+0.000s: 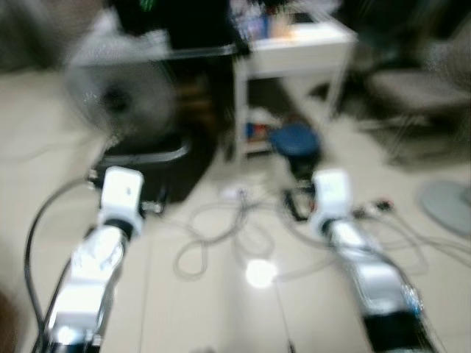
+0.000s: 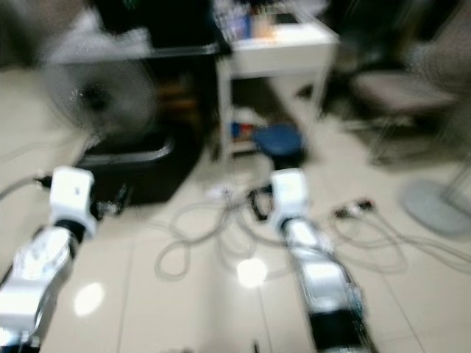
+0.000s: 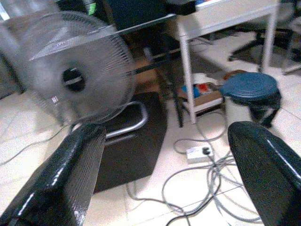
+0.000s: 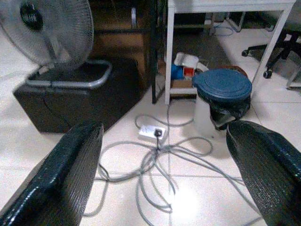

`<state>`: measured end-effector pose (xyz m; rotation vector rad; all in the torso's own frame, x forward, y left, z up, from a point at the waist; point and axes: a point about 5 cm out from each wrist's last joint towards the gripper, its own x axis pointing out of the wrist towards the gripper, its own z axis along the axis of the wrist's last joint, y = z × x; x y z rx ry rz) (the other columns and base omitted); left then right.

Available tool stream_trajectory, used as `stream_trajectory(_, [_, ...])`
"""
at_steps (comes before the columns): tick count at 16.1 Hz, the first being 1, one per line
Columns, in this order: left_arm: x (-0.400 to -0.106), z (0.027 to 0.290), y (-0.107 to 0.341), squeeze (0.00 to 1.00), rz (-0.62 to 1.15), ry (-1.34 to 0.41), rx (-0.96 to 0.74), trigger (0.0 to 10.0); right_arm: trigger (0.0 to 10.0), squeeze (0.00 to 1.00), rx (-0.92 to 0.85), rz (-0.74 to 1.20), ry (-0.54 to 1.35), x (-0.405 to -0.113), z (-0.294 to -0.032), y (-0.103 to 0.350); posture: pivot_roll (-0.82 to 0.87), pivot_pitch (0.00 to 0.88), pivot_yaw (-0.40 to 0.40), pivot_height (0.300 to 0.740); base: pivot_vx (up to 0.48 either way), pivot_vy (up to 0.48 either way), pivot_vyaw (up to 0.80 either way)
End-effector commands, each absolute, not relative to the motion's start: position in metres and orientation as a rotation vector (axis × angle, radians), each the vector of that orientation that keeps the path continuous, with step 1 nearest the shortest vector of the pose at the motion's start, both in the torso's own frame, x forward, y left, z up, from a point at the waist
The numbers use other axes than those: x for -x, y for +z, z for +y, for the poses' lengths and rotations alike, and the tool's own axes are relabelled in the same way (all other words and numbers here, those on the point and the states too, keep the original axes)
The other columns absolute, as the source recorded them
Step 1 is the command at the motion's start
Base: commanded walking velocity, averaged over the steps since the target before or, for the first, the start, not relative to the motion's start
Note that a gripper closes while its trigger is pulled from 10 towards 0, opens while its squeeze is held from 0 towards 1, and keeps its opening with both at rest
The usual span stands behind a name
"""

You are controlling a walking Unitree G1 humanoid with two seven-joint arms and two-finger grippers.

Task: Move the pillow to the sofa from floor

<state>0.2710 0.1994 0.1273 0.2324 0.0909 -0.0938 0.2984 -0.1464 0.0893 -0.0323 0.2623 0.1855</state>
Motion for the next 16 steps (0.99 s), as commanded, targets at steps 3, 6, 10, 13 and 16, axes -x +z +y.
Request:
stream_trajectory(3, [-0.269, 0.211, 0.133, 0.0, -0.002, -0.018, -0.286, 10.0, 10.0, 0.0, 0.021, 0.267, 0.239, -0.298, -0.136, 0.089, 0.05, 0.0, -0.001, 0.74, 0.0, 0.0, 0.8])
stream_trajectory(6, [-0.267, 0.209, 0.128, 0.0, 0.064, 0.031, -0.277, 10.0, 10.0, 0.0, -0.004, 0.279, 0.235, -0.297, -0.135, 0.085, 0.06, 0.0, -0.004, 0.74, 0.0, 0.0, 0.8])
stream_trajectory(10, [-0.259, 0.207, 0.128, 0.0, 0.04, 0.024, -0.25, 10.0, 10.0, 0.0, 0.007, 0.3, 0.284, -0.299, -0.124, 0.082, 0.11, 0.0, -0.046, 0.74, 0.0, 0.0, 0.8])
stream_trajectory(13, [-0.257, 0.204, 0.128, 0.0, 0.044, -0.029, -0.277, 10.0, 10.0, 0.0, 0.001, 0.305, 0.275, -0.297, -0.127, 0.08, 0.1, 0.0, -0.039, 0.74, 0.0, 0.0, 0.8])
stream_trajectory(16, [-0.259, 0.2, 0.13, 0.0, 0.035, -0.058, -0.291, 10.0, 10.0, 0.0, -0.011, 0.324, 0.236, -0.292, -0.135, 0.074, 0.09, 0.0, -0.021, 0.74, 0.0, 0.0, 0.8])
